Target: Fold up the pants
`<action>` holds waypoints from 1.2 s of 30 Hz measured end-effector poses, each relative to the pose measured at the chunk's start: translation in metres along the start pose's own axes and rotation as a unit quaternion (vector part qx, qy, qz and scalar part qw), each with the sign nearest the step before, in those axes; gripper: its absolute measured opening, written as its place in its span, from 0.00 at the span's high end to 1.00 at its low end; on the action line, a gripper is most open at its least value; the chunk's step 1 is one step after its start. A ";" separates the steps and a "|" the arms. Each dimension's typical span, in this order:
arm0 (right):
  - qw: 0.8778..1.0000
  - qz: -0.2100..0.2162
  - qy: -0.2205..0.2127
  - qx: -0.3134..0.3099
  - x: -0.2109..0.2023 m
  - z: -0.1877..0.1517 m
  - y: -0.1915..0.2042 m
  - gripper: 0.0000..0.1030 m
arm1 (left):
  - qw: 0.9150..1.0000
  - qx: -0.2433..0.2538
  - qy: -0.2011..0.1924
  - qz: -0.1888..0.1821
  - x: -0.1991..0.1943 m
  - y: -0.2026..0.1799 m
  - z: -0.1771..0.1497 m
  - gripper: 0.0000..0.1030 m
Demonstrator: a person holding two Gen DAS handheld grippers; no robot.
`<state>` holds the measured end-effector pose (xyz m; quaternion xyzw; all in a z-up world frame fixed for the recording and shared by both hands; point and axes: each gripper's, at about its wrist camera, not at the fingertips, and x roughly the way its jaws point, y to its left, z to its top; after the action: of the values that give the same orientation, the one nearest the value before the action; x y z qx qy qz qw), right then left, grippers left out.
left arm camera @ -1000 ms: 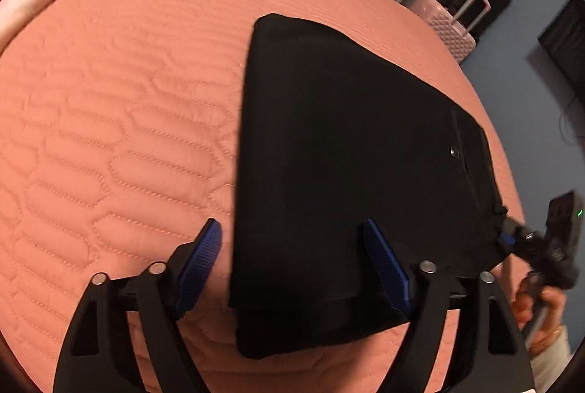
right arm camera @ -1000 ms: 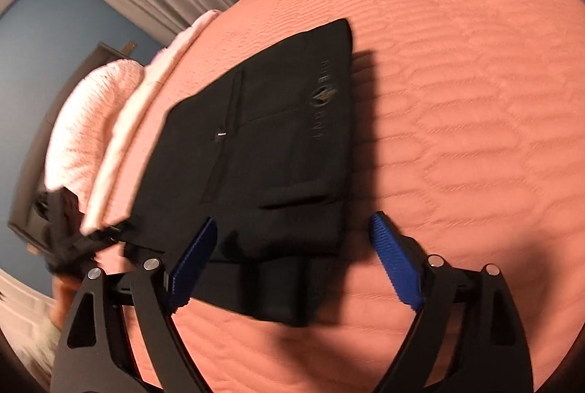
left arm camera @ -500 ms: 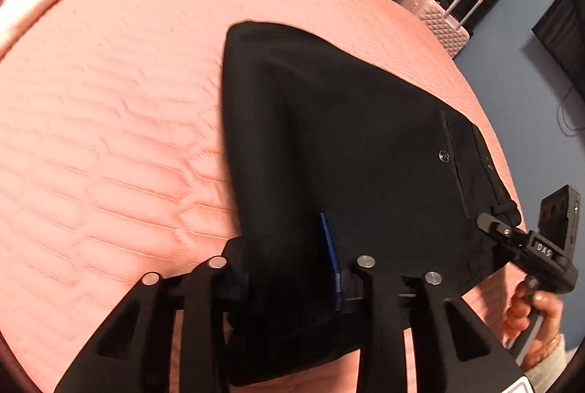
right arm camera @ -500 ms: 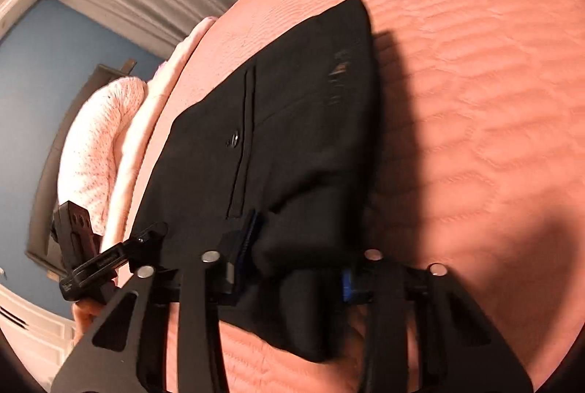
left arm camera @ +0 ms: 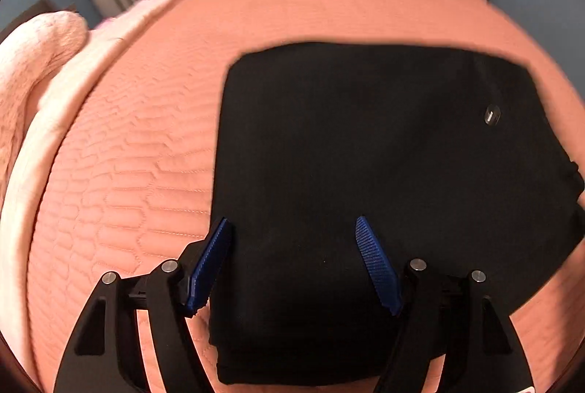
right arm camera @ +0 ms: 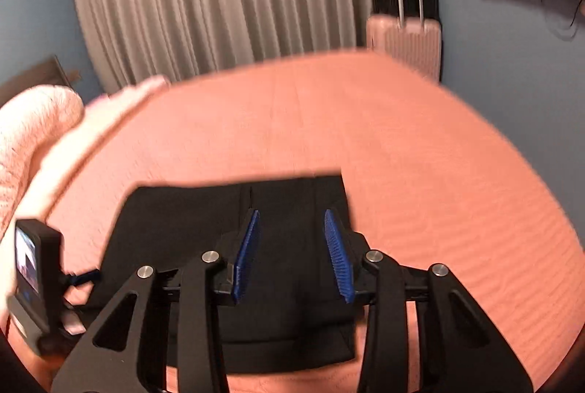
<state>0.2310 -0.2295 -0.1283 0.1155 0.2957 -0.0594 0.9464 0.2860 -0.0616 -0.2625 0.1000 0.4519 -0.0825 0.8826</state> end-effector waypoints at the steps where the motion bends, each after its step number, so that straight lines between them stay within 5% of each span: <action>1: 0.999 0.026 0.024 -0.014 0.013 0.002 0.011 0.64 | 1.000 -0.003 0.002 -0.009 -0.002 -0.002 0.002 0.36; 3: 0.981 0.079 0.160 -0.072 0.068 -0.020 0.026 0.65 | 1.000 -0.001 0.006 -0.008 0.003 -0.006 0.005 0.32; 4: 0.974 0.064 0.199 -0.087 0.087 -0.031 0.024 0.65 | 1.000 0.006 0.006 -0.007 0.007 -0.008 0.004 0.32; 7: 0.982 0.008 0.182 -0.053 0.072 -0.034 -0.015 0.65 | 1.000 -0.006 0.011 -0.005 -0.004 0.006 0.006 0.32; 9: 0.989 0.008 0.144 -0.013 0.041 -0.025 -0.041 0.55 | 1.000 -0.004 -0.015 0.011 -0.021 0.019 0.004 0.32; 11: 0.992 0.001 0.125 0.017 0.030 -0.026 -0.061 0.04 | 1.000 -0.010 -0.003 0.025 -0.017 0.028 0.001 0.26; 14: 0.985 0.031 0.163 0.056 0.049 -0.041 -0.082 0.04 | 0.998 -0.040 0.046 -0.001 0.004 0.033 0.003 0.25; 17: 0.964 0.095 0.208 0.135 0.070 -0.063 -0.097 0.05 | 0.994 -0.080 0.053 -0.042 0.008 0.039 0.000 0.23; 19: 0.970 0.088 0.189 0.127 0.069 -0.069 -0.094 0.05 | 0.990 -0.102 0.065 -0.068 0.012 0.040 -0.001 0.22; 21: 0.973 0.087 0.188 0.106 0.067 -0.072 -0.083 0.10 | 0.986 -0.118 0.067 -0.094 0.016 0.039 -0.006 0.25; 22: 0.968 0.099 0.204 0.104 0.072 -0.075 -0.078 0.37 | 0.986 -0.118 0.066 -0.095 0.017 0.037 -0.006 0.26; 24: 0.970 0.084 0.208 0.095 0.077 -0.070 -0.074 0.48 | 0.990 -0.088 0.057 -0.096 0.013 0.027 -0.004 0.47; 25: 0.970 0.084 0.210 0.092 0.075 -0.071 -0.074 0.61 | 0.992 -0.068 0.053 -0.089 0.009 0.021 -0.002 0.53; 26: 0.968 0.087 0.213 0.097 0.071 -0.068 -0.074 0.69 | 0.996 -0.042 0.047 -0.065 0.004 0.013 -0.002 0.70; 27: 0.969 0.089 0.213 0.090 0.066 -0.065 -0.072 0.73 | 0.998 -0.020 0.041 -0.044 0.000 0.009 -0.003 0.81; 29: 0.972 0.089 0.208 0.067 0.051 -0.057 -0.065 0.79 | 0.998 -0.005 0.038 -0.043 -0.006 0.013 -0.007 0.85; 36: 0.962 0.115 0.236 0.074 -0.017 -0.081 -0.067 0.80 | 0.994 -0.020 0.060 -0.088 -0.063 0.028 -0.073 0.85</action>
<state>0.1610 -0.2728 -0.1952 0.2286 0.4905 0.0570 0.8390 0.1995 -0.0125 -0.2501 0.0468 0.5130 -0.1441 0.8449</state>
